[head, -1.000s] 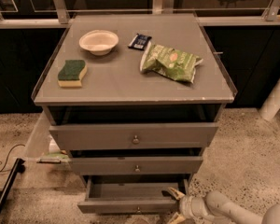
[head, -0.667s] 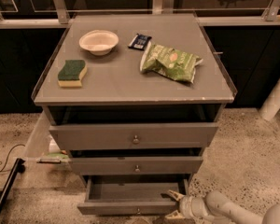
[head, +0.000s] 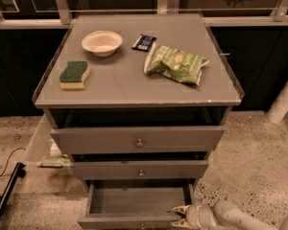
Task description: Open bottom drawer
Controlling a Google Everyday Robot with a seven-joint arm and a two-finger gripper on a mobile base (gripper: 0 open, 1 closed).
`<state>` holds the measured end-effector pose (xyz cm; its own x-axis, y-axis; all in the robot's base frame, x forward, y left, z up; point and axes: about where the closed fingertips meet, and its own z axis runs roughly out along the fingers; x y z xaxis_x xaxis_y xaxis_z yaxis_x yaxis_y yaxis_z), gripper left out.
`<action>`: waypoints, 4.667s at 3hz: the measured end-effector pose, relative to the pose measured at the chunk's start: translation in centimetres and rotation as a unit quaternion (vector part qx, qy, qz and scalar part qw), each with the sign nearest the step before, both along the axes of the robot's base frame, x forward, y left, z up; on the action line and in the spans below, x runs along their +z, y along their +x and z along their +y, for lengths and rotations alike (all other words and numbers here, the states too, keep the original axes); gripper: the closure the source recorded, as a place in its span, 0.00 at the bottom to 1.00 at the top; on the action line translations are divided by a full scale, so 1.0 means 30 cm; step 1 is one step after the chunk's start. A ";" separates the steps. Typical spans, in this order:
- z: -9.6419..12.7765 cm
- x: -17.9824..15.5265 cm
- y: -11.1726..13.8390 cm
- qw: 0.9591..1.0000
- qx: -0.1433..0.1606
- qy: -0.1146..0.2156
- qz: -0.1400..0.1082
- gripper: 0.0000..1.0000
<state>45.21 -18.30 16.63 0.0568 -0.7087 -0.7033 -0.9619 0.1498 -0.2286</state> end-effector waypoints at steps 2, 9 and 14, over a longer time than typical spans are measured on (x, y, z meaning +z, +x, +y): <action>-0.025 0.009 -0.057 1.000 -0.007 -0.009 0.000 1.00; -0.024 -0.026 -0.067 1.000 -0.011 -0.011 0.016 0.61; -0.050 -0.018 -0.296 0.998 -0.019 -0.006 0.053 1.00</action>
Offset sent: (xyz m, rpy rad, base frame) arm -0.1543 -0.0182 0.0166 0.0005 0.1071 -0.0437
